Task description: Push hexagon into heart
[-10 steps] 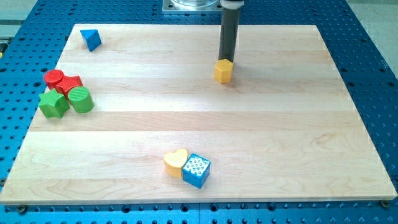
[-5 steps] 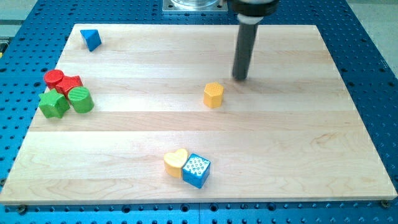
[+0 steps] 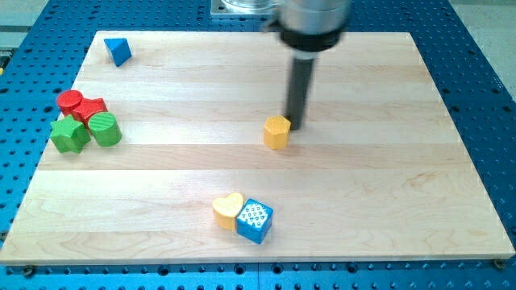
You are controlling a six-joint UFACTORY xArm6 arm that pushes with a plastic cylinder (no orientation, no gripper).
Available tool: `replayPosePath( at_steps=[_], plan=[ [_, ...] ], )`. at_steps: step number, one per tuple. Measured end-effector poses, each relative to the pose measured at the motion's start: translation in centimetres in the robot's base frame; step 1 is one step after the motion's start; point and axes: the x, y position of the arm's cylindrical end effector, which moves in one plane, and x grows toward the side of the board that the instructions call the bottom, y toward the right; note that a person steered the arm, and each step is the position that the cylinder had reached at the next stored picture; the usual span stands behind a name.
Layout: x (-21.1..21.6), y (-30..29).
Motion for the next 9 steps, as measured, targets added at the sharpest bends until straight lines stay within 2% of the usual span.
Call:
replayPosePath(
  at_steps=[1, 2, 3, 4, 5, 6, 7, 8, 9],
  plan=[
    [3.1, -3.6],
    [4.0, -1.9],
    [6.8, -3.4],
    [4.1, -3.4],
    [6.3, -5.1],
    [8.8, -0.2],
    [5.2, -3.5],
    [3.6, -8.8],
    [5.8, -8.4]
  ],
)
